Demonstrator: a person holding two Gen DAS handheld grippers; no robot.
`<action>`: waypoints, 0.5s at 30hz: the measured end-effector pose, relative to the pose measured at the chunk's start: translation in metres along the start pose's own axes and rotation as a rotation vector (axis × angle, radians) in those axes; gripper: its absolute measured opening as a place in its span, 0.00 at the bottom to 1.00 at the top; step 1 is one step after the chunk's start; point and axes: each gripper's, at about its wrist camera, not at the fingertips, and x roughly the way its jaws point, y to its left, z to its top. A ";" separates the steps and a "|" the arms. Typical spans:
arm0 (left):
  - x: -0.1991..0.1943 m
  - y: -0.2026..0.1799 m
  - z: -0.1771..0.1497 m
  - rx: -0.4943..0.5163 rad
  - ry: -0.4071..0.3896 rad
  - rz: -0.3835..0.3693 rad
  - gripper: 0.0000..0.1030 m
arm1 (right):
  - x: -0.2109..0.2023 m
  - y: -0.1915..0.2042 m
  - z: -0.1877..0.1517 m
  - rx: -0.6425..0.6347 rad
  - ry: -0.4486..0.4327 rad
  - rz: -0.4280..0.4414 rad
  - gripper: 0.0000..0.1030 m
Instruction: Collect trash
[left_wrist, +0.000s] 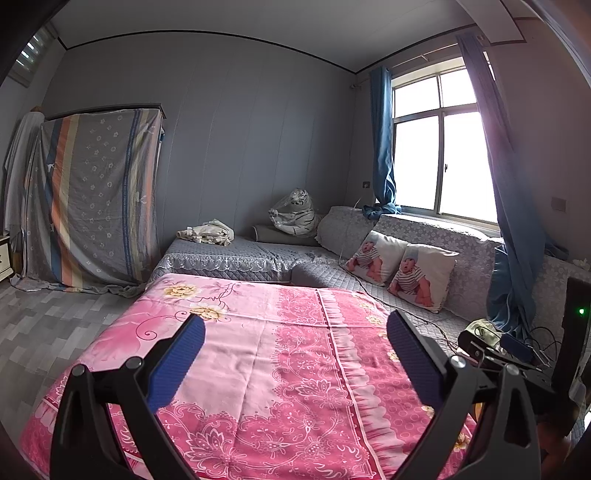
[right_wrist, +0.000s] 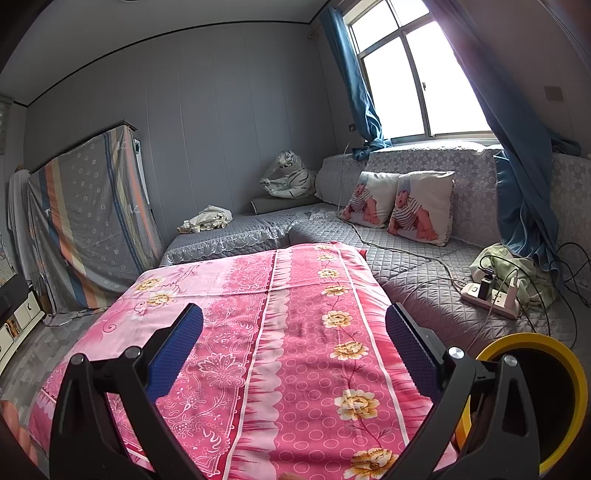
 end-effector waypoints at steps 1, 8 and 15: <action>-0.001 -0.001 0.000 0.001 0.000 0.001 0.92 | 0.000 0.000 0.000 0.001 0.001 0.000 0.92; 0.000 -0.001 0.000 0.001 0.003 -0.001 0.92 | 0.000 0.000 0.000 0.003 0.001 -0.001 0.92; 0.001 0.000 -0.001 -0.001 0.009 -0.001 0.92 | 0.000 -0.001 -0.002 0.005 0.006 -0.001 0.92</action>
